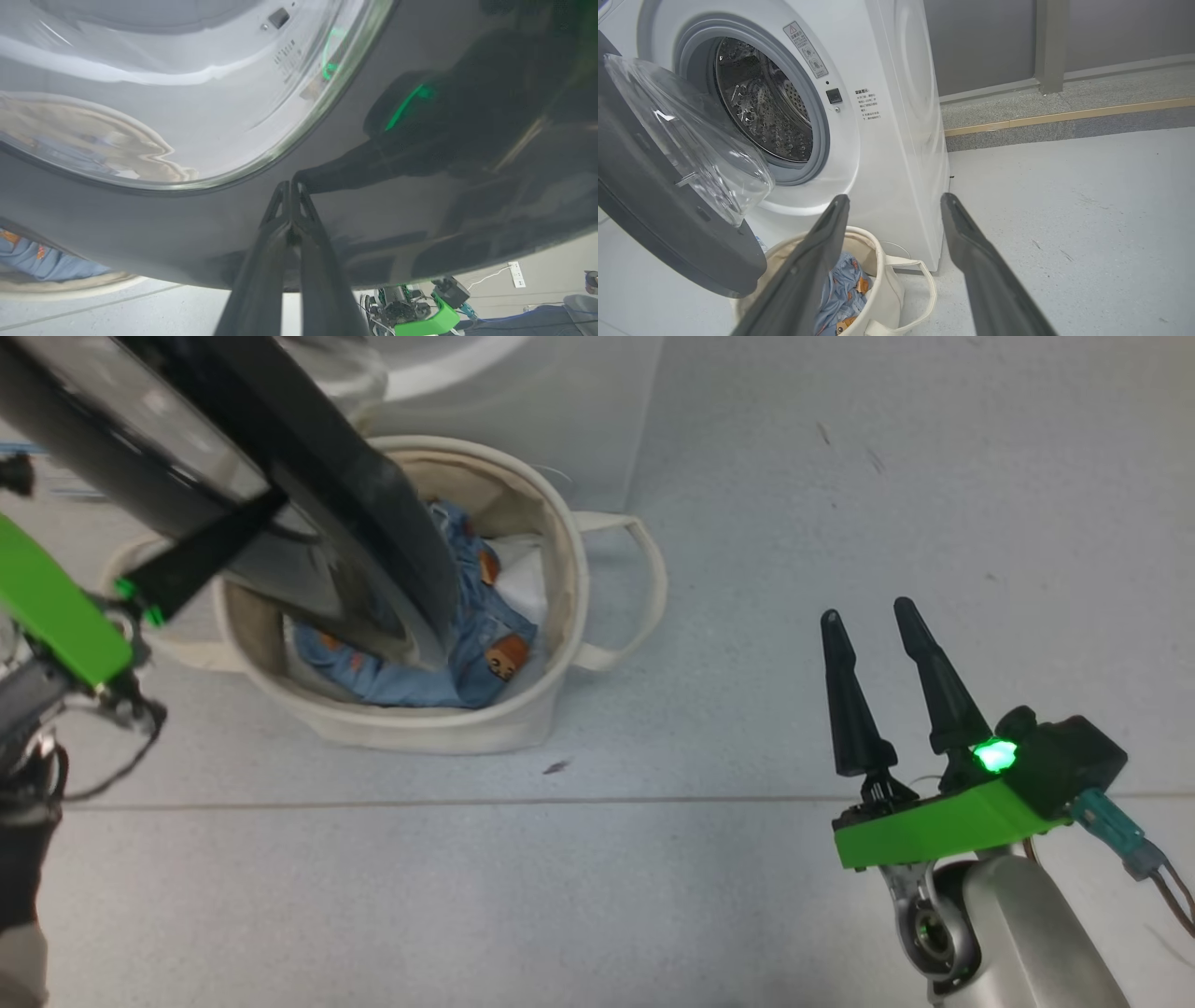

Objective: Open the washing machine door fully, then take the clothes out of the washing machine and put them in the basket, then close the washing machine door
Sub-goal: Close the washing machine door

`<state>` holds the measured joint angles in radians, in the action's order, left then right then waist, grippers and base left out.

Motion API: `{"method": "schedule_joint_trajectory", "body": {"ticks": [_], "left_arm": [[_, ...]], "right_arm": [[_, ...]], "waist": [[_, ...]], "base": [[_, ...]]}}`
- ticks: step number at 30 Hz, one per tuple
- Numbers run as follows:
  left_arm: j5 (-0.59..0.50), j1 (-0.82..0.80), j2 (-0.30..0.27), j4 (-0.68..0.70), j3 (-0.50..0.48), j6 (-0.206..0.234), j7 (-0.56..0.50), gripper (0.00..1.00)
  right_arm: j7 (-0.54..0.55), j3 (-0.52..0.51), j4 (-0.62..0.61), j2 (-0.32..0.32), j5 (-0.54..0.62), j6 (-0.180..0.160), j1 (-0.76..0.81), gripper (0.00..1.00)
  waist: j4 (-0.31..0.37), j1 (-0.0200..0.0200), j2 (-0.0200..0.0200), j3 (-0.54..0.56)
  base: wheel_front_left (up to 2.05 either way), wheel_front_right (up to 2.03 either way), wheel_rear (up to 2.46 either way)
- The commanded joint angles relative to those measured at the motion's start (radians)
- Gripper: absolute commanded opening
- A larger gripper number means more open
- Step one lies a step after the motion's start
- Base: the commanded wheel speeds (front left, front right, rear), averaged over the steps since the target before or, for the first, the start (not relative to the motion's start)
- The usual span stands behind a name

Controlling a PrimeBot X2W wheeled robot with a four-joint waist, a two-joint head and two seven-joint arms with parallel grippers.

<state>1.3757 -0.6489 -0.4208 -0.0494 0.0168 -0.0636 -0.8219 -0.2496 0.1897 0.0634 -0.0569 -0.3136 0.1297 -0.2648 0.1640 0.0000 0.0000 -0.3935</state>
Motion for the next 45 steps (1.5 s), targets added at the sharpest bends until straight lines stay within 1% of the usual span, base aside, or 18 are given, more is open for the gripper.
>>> {"method": "schedule_joint_trajectory", "body": {"ticks": [1,6,10,15,17,19,21,22,24,26,28,31,32,34,36,42,45], "left_arm": [[-0.015,-0.072,-0.042,0.013,-0.041,-0.015,0.023,0.00],[-0.034,-0.130,-0.007,-0.025,-0.023,-0.039,0.069,0.00],[-0.024,-0.131,0.008,-0.031,-0.019,-0.052,0.084,0.00],[-0.022,-0.086,-0.003,-0.020,-0.031,-0.061,0.103,0.00],[-0.025,-0.049,-0.009,-0.005,-0.046,-0.063,0.124,0.00],[-0.051,0.000,-0.020,0.022,-0.052,-0.065,0.155,0.00],[-0.114,0.063,-0.038,0.059,-0.042,-0.066,0.200,0.00],[-0.198,0.133,-0.055,0.102,-0.020,-0.066,0.266,0.00],[-0.274,0.205,-0.063,0.136,0.003,-0.067,0.347,0.00],[-0.362,0.274,-0.083,0.169,0.038,-0.067,0.447,0.00],[-0.440,0.336,-0.089,0.170,0.061,-0.067,0.558,0.00],[-0.580,0.402,-0.086,0.129,0.095,-0.067,0.709,0.00],[-0.622,0.416,-0.078,0.109,0.102,-0.059,0.755,0.00],[-0.708,0.438,-0.058,0.070,0.115,-0.026,0.841,0.00],[-0.759,0.456,-0.027,0.033,0.129,0.005,0.908,0.00],[-0.900,0.482,0.003,-0.060,0.173,0.086,1.019,0.00],[-1.003,0.478,-0.011,-0.109,0.202,0.141,1.045,0.00]], "right_arm": [[-0.012,0.020,-0.038,0.007,-0.009,0.001,-0.015,1.00],[-0.012,0.009,-0.043,0.007,-0.004,0.001,-0.014,1.00],[-0.012,-0.003,-0.050,0.007,-0.004,0.001,-0.019,1.00],[-0.012,0.001,-0.047,0.007,-0.002,0.001,-0.019,1.00],[-0.012,0.008,-0.045,0.007,-0.003,0.001,-0.017,1.00],[-0.012,0.014,-0.044,0.007,-0.006,0.001,-0.013,1.00],[-0.012,0.020,-0.042,0.007,-0.007,0.001,-0.005,1.00],[-0.012,0.030,-0.034,0.007,-0.003,0.001,0.005,1.00],[-0.012,0.040,-0.027,0.007,0.000,0.001,0.017,1.00],[-0.012,0.048,-0.027,0.007,0.003,0.001,0.026,1.00],[-0.012,0.053,-0.032,0.007,0.007,0.001,0.032,1.00],[-0.012,0.056,-0.035,0.007,0.021,0.001,0.042,1.00],[-0.012,0.057,-0.034,0.007,0.028,0.001,0.046,1.00],[-0.012,0.063,-0.030,0.007,0.038,0.001,0.055,1.00],[-0.012,0.064,-0.028,0.007,0.041,0.001,0.064,1.00],[-0.012,0.073,-0.032,0.007,0.031,0.001,0.090,1.00],[-0.012,0.079,-0.031,0.007,0.025,0.001,0.098,1.00]], "waist": [[0.023,0.0000,0.0000,-0.021],[0.021,0.0000,0.0000,-0.031],[-0.001,0.0000,0.0000,-0.031],[-0.034,0.0000,0.0000,-0.010],[-0.051,0.0000,0.0000,0.009],[-0.068,0.0000,0.0000,0.033],[-0.088,0.0000,0.0000,0.061],[-0.107,0.0000,0.0000,0.094],[-0.126,0.0000,0.0000,0.128],[-0.147,0.0000,0.0000,0.156],[-0.169,0.0000,0.0000,0.175],[-0.207,0.0000,0.0000,0.200],[-0.219,0.0000,0.0000,0.209],[-0.240,0.0000,0.0000,0.227],[-0.259,0.0000,0.0000,0.244],[-0.284,0.0000,0.0000,0.267],[-0.286,0.0000,0.0000,0.264]], "base": [[0.00,0.00,0.00],[0.00,0.00,0.00],[0.00,0.00,0.00],[0.00,0.00,0.00],[0.00,0.00,0.00],[0.00,0.00,0.00],[0.00,0.00,0.00],[0.00,0.00,0.00],[0.00,0.00,0.00],[0.00,0.00,0.00],[0.00,0.00,0.00],[0.00,0.00,0.00],[0.00,0.00,0.00],[0.00,0.00,0.00],[0.00,0.00,0.00],[0.00,0.00,0.00],[0.00,0.00,0.00]]}}
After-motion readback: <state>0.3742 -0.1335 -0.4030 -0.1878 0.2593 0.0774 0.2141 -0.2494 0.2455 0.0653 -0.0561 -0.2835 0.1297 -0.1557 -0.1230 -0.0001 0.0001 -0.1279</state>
